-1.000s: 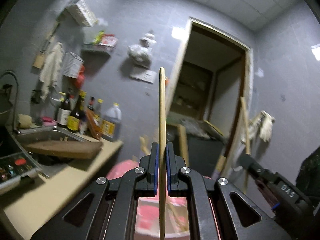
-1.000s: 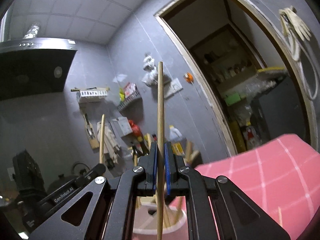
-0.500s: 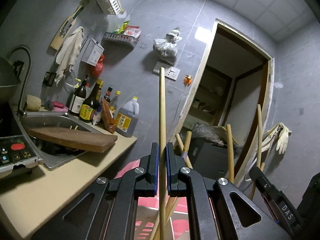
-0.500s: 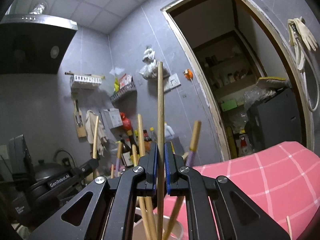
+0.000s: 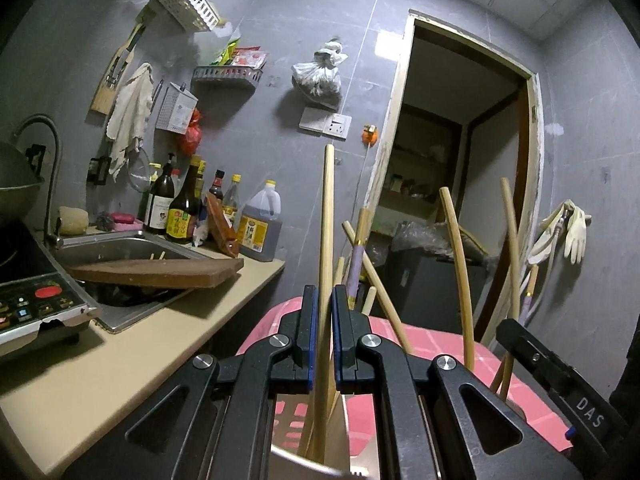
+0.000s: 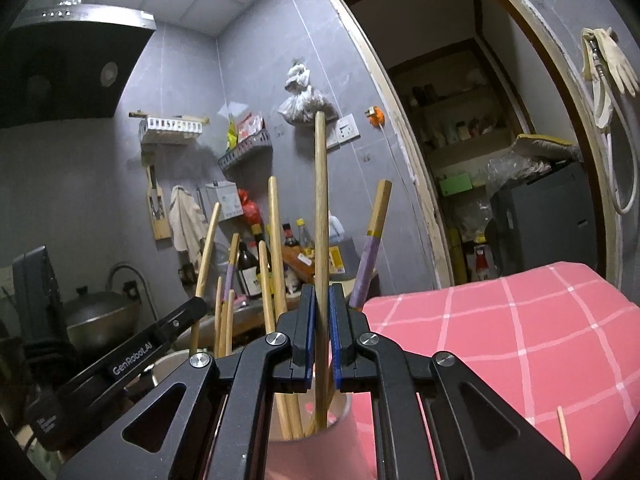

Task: Organize utensils
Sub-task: 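Lower the chopstick into the holder and open the left tool while the right tool releases its own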

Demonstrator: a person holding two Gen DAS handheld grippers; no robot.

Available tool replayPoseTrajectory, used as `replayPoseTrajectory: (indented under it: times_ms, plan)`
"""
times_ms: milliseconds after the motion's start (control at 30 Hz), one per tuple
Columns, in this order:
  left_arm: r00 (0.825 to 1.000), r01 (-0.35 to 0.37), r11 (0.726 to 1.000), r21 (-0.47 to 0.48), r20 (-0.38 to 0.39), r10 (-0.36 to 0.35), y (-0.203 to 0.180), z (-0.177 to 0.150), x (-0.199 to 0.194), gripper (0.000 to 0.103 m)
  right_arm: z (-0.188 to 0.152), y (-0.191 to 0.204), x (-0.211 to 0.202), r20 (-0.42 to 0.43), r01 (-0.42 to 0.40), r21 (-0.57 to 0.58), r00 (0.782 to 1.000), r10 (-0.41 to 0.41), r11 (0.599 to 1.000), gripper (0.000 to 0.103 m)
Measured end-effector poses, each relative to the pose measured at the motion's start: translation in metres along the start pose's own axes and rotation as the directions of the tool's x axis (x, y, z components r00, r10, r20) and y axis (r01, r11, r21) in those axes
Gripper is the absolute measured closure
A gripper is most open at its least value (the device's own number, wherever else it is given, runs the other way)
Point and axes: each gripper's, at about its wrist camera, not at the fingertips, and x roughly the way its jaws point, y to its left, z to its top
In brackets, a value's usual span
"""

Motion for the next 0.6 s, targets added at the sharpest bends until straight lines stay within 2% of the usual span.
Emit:
replayPoseTrajectory:
  times_ms: [267,600]
  plan:
    - [0.998,-0.022,1.000,0.016,-0.054,0.022,-0.003,-0.011,0.004,0.098,-0.005,0.007,-0.002,-0.058,0.006,-0.043,0.998,-0.009,0.999,0.098]
    - [0.997,0.009,1.000,0.017,-0.074,-0.008,-0.005,-0.017,-0.002,0.097,-0.010,0.013,-0.006,-0.090,0.009,-0.069,0.996,-0.015,0.998,0.097]
